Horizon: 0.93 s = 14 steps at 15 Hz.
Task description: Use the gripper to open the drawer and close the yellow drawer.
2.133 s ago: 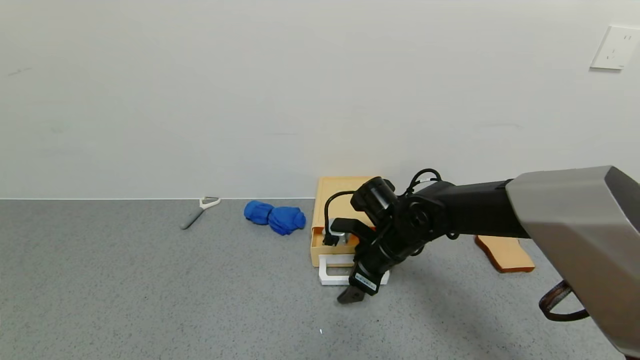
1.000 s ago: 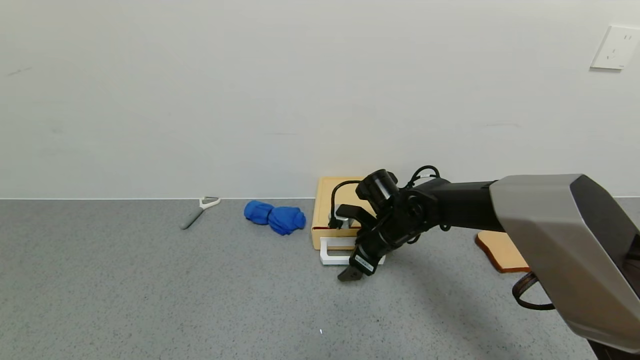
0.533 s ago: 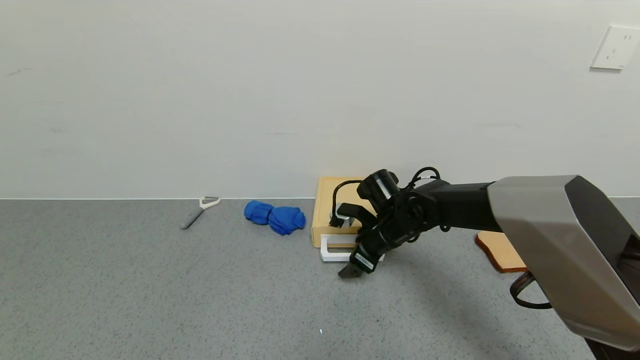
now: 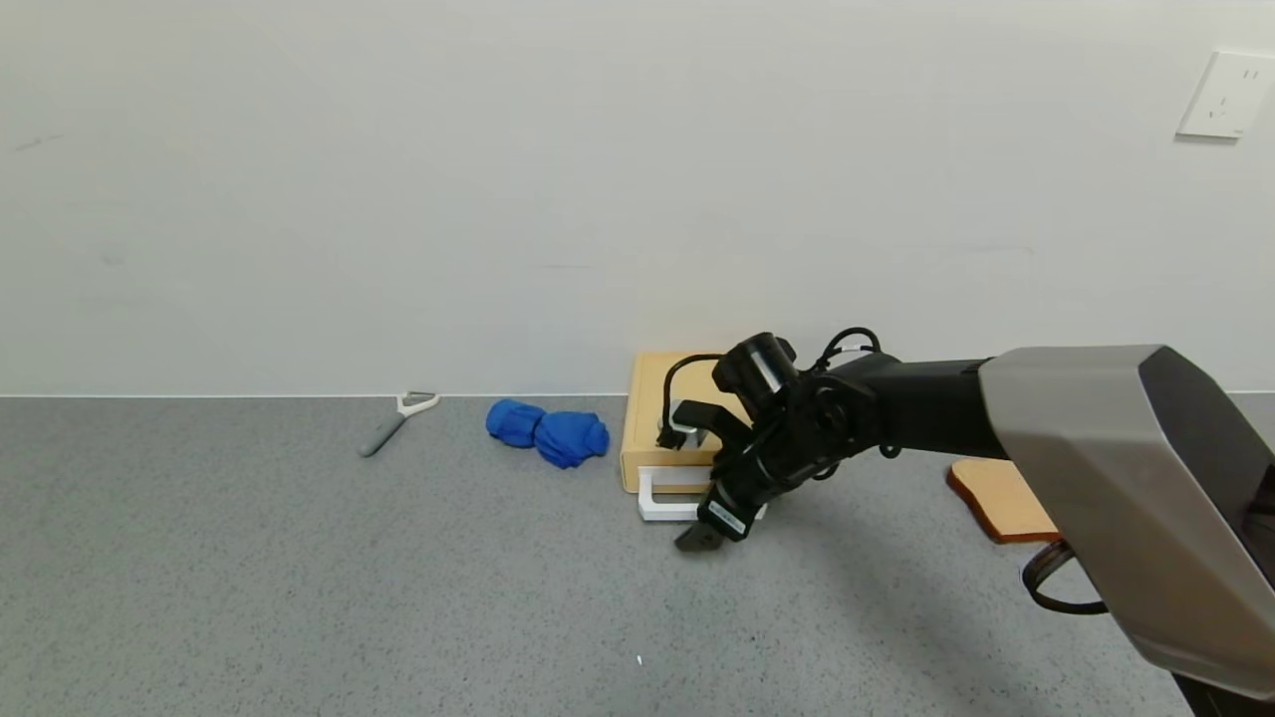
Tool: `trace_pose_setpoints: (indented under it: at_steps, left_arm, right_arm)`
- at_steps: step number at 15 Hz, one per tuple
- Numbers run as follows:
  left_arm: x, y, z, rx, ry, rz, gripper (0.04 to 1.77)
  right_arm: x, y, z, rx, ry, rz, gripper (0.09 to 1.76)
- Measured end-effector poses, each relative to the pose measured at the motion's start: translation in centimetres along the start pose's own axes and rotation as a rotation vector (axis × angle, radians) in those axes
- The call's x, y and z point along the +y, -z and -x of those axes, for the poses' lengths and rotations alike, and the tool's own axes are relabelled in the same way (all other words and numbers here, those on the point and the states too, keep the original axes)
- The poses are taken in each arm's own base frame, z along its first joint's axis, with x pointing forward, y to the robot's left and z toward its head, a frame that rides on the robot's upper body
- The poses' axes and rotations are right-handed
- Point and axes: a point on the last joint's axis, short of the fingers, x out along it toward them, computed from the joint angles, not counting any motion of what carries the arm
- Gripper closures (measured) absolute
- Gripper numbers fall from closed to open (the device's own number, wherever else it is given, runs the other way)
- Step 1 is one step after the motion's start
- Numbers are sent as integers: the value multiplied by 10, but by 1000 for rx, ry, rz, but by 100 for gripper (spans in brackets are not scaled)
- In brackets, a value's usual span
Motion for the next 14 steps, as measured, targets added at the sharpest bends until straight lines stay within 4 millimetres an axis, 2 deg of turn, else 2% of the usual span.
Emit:
trace_pose_setpoints:
  at_steps: [3,6,10,14]
  left_arm:
    - [0,0,0,0,0,0,9]
    - [0,0,0,0,0,0,9]
    - [0,0,0,0,0,0,9]
    - [0,0,0,0,0,0,9]
  right_arm:
    - [6,-4,13,12,-18,-11,14]
    - [12,-11,35,17,-26,-70,14]
    - [27,-23,78,27,9,-221,14]
    - [35,-25,128,47,187,-416,14]
